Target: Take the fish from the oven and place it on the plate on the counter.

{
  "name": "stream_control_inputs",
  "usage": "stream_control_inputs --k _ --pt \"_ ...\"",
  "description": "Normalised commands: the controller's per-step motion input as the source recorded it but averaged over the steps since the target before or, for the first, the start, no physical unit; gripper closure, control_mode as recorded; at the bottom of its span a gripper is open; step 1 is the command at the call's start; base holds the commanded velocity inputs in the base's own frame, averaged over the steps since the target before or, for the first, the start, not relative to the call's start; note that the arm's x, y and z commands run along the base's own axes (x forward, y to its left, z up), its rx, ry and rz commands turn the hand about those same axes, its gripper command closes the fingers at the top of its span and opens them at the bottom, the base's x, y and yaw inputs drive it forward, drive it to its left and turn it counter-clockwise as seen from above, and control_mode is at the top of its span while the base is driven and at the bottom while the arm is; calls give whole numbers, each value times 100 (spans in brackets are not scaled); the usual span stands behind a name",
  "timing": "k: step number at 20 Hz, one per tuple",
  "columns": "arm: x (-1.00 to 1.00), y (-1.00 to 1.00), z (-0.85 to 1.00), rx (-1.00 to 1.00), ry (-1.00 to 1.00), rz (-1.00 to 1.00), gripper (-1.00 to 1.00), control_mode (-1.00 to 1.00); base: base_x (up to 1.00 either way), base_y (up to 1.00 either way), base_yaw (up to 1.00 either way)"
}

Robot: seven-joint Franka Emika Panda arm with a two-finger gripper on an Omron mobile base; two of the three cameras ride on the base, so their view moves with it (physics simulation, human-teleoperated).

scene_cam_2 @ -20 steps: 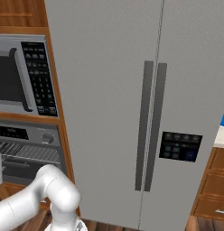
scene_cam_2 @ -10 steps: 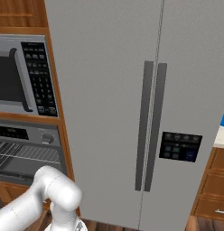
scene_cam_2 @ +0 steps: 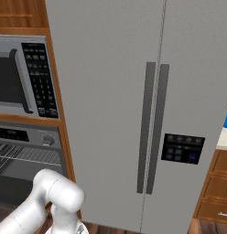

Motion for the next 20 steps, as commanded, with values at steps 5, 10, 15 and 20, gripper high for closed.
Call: stream_control_inputs --k 5,10,15,20 --pt "-44 0 -49 -6 2 0 100 -100 0 0 0" --pt "-31 5 58 0 -15 0 100 -100 0 0 0" --pt "-35 15 98 0 -23 0 -100 -100 0 0 0" --pt "-48 13 95 0 -21 0 -100 -100 0 0 0"
